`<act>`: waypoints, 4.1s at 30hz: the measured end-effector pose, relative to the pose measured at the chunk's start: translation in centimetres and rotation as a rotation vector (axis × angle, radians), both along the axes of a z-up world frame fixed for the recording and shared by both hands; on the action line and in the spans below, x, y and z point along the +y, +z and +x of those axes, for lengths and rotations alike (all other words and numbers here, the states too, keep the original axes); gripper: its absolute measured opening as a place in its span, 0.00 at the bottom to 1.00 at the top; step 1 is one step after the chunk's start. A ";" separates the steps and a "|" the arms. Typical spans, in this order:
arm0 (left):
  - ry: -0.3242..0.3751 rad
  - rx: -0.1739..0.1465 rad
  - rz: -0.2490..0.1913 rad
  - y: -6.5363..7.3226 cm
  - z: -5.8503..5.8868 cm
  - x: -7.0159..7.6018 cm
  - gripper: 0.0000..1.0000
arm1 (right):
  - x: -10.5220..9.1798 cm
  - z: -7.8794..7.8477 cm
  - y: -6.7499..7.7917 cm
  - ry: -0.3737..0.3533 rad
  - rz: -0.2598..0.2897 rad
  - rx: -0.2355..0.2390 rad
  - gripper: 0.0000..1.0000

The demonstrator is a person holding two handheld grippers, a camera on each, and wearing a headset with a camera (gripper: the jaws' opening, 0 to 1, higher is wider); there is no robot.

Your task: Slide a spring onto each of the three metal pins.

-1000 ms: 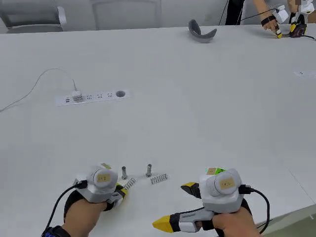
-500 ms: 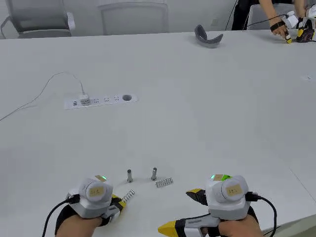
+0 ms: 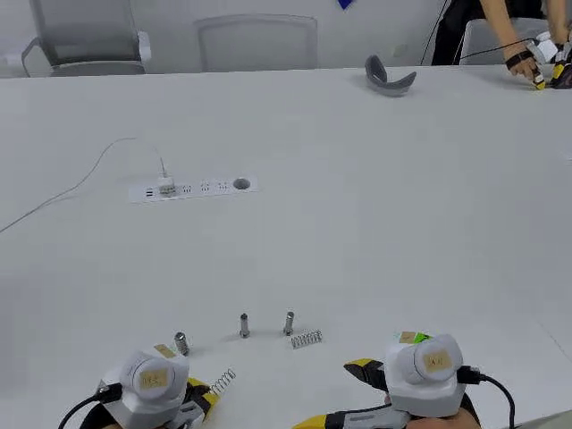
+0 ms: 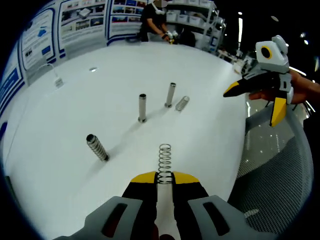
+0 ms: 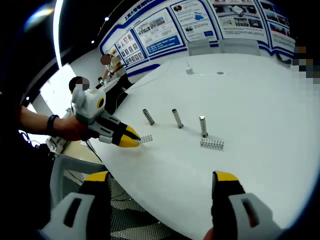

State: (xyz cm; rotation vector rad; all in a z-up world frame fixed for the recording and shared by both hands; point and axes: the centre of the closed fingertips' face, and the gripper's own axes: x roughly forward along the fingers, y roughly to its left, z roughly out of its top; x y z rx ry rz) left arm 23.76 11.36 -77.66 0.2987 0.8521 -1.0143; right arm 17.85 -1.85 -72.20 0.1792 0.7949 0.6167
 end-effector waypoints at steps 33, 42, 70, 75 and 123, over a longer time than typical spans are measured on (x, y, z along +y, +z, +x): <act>-0.096 -0.106 -0.062 7.9 -1.0 2.3 0.10 | 3.0 0.9 2.3 0.070 0.132 -0.028 0.74; -0.147 -0.124 -0.109 9.9 -1.7 -0.5 0.10 | 5.1 1.1 3.9 0.148 0.210 -0.042 0.68; -0.312 -0.127 -0.158 11.7 -4.5 -4.9 0.10 | 7.8 2.2 7.8 0.154 0.508 -0.017 0.29; -0.322 -0.128 -0.156 11.7 -4.6 -4.9 0.10 | 7.8 2.1 7.8 0.158 0.512 -0.009 0.26; -0.541 0.095 -0.295 11.2 -9.0 -6.0 0.11 | 8.9 -2.7 6.6 0.715 0.155 -0.022 0.12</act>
